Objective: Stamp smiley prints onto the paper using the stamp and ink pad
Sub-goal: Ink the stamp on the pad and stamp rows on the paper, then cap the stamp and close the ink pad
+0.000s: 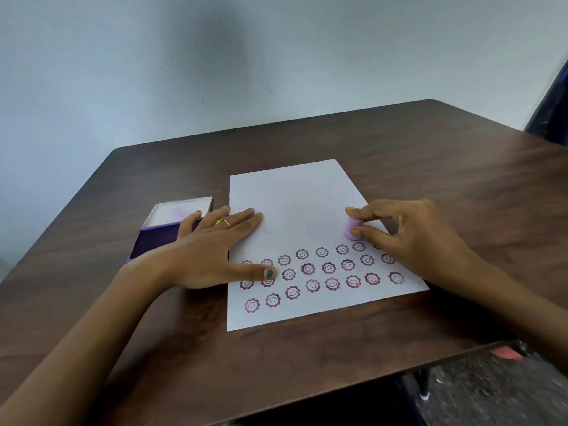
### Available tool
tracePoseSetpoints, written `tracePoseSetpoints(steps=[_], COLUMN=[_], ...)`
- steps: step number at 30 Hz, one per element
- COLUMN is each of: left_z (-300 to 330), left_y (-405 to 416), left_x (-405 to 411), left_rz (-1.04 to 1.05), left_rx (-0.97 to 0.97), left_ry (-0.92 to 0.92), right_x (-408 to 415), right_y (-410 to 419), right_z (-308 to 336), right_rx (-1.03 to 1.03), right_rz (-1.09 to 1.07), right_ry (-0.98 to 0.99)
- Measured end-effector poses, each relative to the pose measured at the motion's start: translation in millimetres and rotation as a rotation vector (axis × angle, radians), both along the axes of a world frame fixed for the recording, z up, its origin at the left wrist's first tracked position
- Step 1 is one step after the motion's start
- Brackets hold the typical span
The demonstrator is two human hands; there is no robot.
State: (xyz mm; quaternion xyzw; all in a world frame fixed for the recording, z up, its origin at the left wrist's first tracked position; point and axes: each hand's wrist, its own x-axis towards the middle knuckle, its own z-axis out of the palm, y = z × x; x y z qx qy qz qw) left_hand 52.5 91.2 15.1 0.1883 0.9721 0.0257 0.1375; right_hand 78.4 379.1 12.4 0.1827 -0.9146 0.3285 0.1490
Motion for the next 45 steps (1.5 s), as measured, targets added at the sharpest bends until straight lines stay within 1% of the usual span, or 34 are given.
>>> tracePoseSetpoints(steps=[2, 3, 4, 7, 9, 11, 13, 19, 23, 26, 30, 34, 38, 45], left_z=[0, 0, 0, -1, -1, -2, -3, -3, 1, 7, 16, 18, 11, 0], left_y=[0, 0, 0, -1, -1, -2, -2, -3, -6, -13, -33, -51, -51, -37], left_x=[0, 0, 0, -1, -1, -2, -2, -4, -4, -6, -12, -17, -22, -24], left_rz=[0.0, -0.004, -0.008, -0.013, -0.016, -0.017, -0.021, -0.014, 0.021, 0.085, 0.167, 0.26, 0.221, 0.147], left_rx=[0.007, 0.007, 0.005, 0.015, 0.015, 0.018, 0.03, 0.088, 0.139, 0.205, 0.255, 0.283, 0.255, 0.204], left_ry=[0.003, 0.007, 0.009, 0.011, 0.013, 0.021, 0.033, 0.073, 0.108, 0.147, 0.308, 0.44, 0.517, 0.499], right_x=[-2, -4, -6, -8, -10, -12, -14, -27, -46, -62, -79, -84, -86, -83], right_y=[1, 1, 3, 13, 21, 25, 24, -2, -39, -67, -91, -92, -87, -90], right_z=[0, 0, 0, 5, 6, 6, 5, 19, 33, 46, 48, 29, 20, 21], right_rx=[-0.056, -0.135, -0.263, -0.783, -1.04, -1.195, -1.262, -1.316, -1.246, -1.17, -1.098, -1.091, -1.095, -1.112], right_rz=[0.012, 0.002, -0.021, -0.083, -0.09, -0.108, -0.12, -0.02, 0.106, 0.147, 0.218, 0.256, 0.261, 0.285], right_ry=[-0.039, -0.058, -0.072, -0.119, -0.214, -0.33, -0.402, -0.5, -0.547, -0.52, -0.489, -0.537, -0.555, -0.592])
